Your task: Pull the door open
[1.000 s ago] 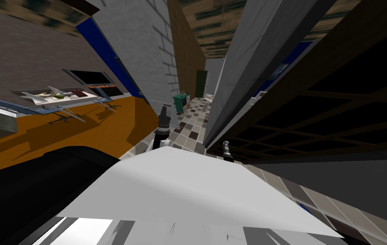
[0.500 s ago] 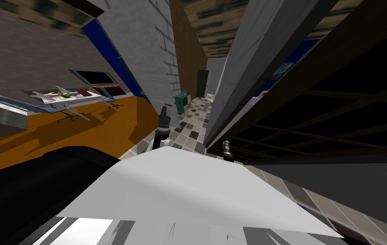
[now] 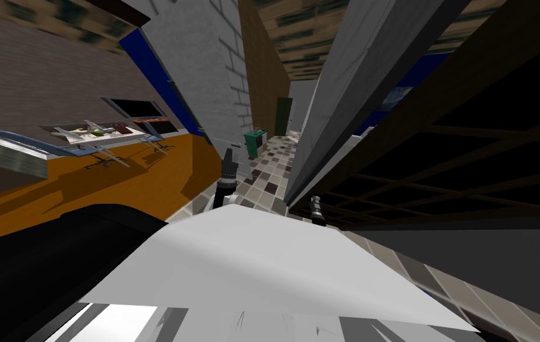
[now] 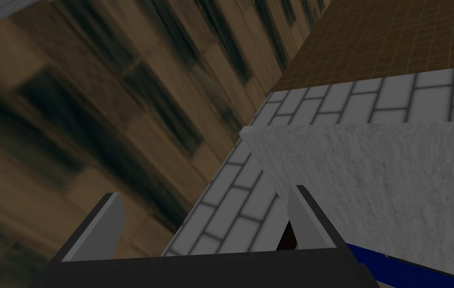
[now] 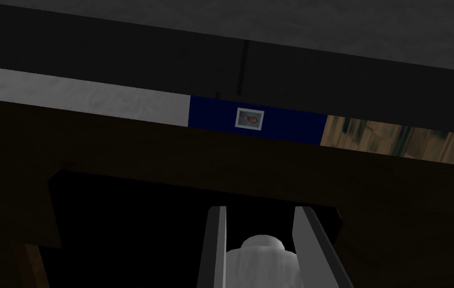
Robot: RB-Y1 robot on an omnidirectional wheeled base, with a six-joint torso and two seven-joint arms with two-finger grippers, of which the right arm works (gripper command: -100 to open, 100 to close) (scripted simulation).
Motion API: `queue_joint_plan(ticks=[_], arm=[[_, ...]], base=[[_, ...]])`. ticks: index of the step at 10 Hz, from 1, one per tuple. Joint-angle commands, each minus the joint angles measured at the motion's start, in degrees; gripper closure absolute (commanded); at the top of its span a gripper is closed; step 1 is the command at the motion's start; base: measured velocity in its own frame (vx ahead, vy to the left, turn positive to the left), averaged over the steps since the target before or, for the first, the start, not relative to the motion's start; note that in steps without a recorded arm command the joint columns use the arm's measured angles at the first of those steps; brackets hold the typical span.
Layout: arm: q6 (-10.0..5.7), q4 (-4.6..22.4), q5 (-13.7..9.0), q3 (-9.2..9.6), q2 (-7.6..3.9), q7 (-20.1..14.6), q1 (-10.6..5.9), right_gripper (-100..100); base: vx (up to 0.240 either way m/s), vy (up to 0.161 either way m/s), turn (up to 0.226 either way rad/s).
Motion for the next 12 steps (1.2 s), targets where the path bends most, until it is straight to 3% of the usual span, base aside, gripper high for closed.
queue_joint_plan(ticks=[1,4,8,12], arm=[[-0.89,1.45,-1.32,-0.43,-1.15,-2.86,-0.84,100],[-0.70,1.29,-2.76,0.40,-1.21,-7.19,-0.90,100],[-0.60,1.20,-3.47,0.82,-1.23,-10.12,-0.93,100],[-0.31,0.95,-5.61,2.08,-1.30,-16.82,-1.03,100]], base=[[-0.029,-0.009,0.052],[-0.034,-0.025,0.054],[-0.020,-0.010,0.027],[-0.033,-0.020,0.049]])
